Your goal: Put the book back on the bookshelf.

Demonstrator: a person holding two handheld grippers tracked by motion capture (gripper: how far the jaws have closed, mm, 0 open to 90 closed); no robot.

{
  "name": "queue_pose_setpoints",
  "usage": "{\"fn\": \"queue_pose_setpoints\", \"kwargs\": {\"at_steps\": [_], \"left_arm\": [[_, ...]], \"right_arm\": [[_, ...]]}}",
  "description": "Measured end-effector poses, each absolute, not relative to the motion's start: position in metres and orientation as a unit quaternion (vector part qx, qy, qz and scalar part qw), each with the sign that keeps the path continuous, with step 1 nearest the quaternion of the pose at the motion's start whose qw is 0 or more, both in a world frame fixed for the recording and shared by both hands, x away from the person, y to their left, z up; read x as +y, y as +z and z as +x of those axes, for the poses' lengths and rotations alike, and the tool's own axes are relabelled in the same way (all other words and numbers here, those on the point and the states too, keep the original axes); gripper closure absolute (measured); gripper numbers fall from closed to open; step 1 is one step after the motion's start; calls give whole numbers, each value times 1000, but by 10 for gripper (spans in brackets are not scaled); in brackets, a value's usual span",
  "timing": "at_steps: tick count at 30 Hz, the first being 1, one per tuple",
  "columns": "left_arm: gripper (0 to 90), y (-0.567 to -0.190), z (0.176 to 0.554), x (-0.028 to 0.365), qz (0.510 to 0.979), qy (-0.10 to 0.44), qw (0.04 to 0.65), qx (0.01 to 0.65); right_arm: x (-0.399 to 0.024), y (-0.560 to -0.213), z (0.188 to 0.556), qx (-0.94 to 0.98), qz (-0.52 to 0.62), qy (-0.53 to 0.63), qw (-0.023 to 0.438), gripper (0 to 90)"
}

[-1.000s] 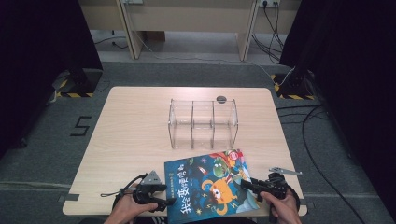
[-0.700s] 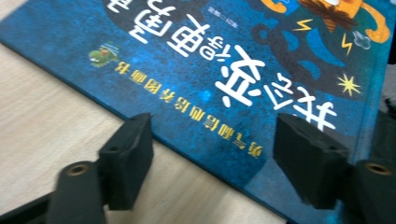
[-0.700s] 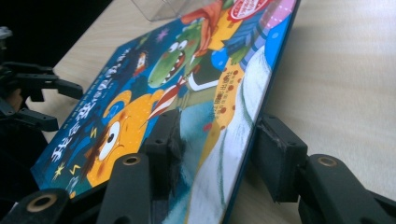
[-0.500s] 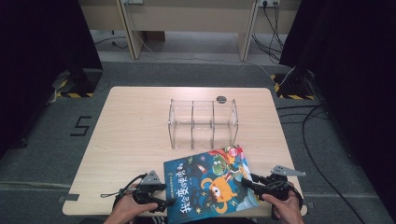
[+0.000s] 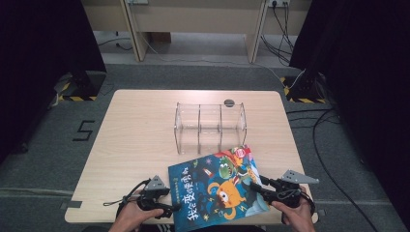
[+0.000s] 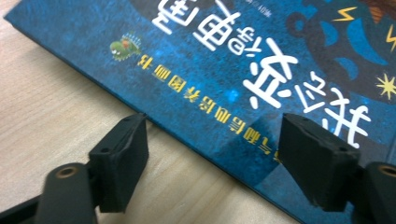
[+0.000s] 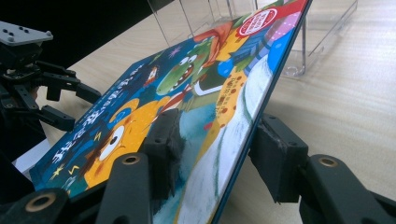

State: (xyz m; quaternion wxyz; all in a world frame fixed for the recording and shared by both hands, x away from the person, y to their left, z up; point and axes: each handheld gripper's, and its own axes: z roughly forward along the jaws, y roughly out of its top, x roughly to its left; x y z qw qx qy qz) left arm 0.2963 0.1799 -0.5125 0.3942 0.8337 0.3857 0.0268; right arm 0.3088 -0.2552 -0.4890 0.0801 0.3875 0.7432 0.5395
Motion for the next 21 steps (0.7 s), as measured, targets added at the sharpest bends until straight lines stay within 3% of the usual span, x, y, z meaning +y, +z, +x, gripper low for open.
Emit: {"fn": "queue_pose_setpoints", "kwargs": {"at_steps": [1,6,9,17,19,21], "left_arm": [[169,-512,297,180,831,19,397,390],[166,-512,298,177,830,-15,405,384],[261,-511,296,173,831,-30,406,378],[375,-511,301,181,809,-63,425,401],[381,-510,302,182,801,-74,437,402],[398,-512,304,184,783,-100,450,419]], "right_arm": [[-254,-487,308,753,378,530,95,531],[-250,-486,307,772,352,515,121,533],[-243,-488,306,784,344,501,128,532],[-245,-493,308,784,342,500,133,496],[-240,-491,306,813,289,460,208,591],[-231,-491,303,833,261,439,213,571]]}}
